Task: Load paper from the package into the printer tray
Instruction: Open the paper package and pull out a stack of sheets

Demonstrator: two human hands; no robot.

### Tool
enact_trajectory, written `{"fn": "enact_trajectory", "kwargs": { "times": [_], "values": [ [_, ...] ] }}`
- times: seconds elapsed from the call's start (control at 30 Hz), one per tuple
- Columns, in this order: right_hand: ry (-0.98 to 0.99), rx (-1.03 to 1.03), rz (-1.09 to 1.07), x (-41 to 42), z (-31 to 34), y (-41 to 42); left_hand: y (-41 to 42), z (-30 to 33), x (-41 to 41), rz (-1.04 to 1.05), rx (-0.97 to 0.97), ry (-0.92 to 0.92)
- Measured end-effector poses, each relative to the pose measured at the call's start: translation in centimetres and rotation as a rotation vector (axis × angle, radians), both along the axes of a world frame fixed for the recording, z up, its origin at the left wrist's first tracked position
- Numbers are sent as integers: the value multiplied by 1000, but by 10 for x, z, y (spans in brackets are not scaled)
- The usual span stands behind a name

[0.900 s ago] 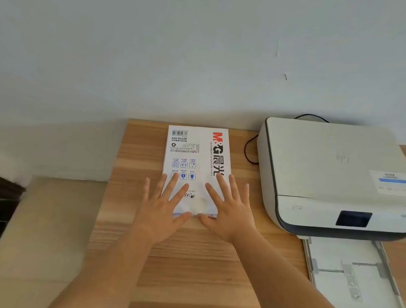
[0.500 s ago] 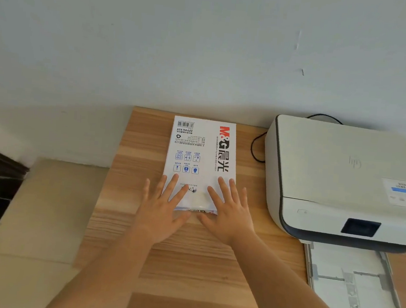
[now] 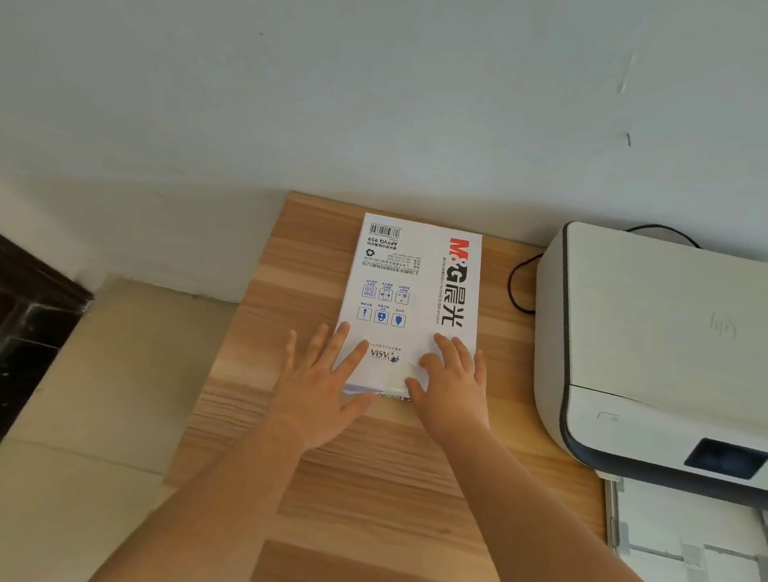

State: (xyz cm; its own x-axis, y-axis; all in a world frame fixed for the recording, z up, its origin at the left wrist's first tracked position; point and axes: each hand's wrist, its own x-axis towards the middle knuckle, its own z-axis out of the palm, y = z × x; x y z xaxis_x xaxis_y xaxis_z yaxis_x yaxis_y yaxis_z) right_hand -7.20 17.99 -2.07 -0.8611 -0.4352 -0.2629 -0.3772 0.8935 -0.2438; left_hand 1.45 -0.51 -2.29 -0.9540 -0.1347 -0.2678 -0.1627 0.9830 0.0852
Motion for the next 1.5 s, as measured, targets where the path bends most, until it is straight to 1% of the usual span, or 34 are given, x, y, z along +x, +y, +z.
{"fn": "enact_trajectory", "kwargs": {
  "times": [0.13,0.3,0.4,0.57,0.7,0.8,0.97,1.07,1.23,1.33,1.4,1.5],
  "values": [
    [-20,-64,-87,0,-3,-6,-7,5,0,0,9,14],
    [-8,-72,-129,0,-8,-13,-8,14,-3,10,18,84],
    [3,-97,-130,-1,-9,-15,-7,16,-4,7,30,74],
    [64,-121,27,2,-9,-7,-8,17,-6,15,64,53],
    [200,-113,168,18,-17,6,-10,18,-7,20,108,49],
    [257,-127,193,27,-17,9,-9,19,-9,24,118,44],
    [272,-135,261,46,-23,17,-5,22,-12,8,111,36],
    [287,-93,315,67,-36,29,-4,20,-10,-15,88,35],
    [279,-20,266,82,-46,37,-2,12,-8,-54,68,30],
    [280,-36,244,82,-40,39,0,9,-6,-60,68,36],
    [276,-105,147,79,-34,44,2,9,-5,-71,52,38],
    [223,-203,-122,68,-25,54,3,6,-3,-78,64,62]
  ]
}}
